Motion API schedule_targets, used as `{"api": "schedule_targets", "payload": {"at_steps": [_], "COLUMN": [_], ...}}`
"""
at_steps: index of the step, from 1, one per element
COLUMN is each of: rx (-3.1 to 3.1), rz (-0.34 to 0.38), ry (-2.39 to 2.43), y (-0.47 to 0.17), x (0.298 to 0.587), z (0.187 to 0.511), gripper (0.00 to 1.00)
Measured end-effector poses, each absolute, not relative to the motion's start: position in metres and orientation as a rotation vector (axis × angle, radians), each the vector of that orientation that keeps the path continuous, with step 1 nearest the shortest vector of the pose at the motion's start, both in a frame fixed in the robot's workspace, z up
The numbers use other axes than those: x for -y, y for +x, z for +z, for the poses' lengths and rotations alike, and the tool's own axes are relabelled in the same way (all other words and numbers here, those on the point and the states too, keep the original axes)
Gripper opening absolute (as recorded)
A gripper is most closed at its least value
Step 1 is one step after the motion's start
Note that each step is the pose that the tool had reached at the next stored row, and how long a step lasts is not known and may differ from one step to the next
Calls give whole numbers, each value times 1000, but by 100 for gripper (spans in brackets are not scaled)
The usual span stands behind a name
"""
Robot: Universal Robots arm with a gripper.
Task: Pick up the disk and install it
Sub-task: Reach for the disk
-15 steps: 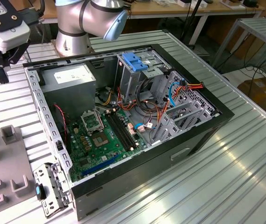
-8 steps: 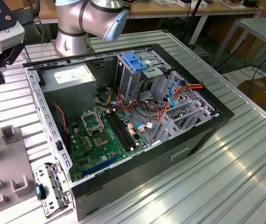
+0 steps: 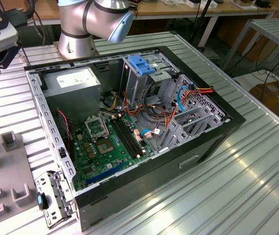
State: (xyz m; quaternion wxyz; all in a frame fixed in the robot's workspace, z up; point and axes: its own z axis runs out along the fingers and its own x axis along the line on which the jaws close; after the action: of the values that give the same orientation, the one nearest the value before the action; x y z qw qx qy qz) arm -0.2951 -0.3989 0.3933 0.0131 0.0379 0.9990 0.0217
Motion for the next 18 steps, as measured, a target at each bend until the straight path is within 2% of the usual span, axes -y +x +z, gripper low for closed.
{"api": "schedule_targets", "payload": {"at_steps": [18], "rx": [-3112], "rz": [68], "ry": [118], "y": [-316], "x": [399], "z": [393], "gripper": [11]}}
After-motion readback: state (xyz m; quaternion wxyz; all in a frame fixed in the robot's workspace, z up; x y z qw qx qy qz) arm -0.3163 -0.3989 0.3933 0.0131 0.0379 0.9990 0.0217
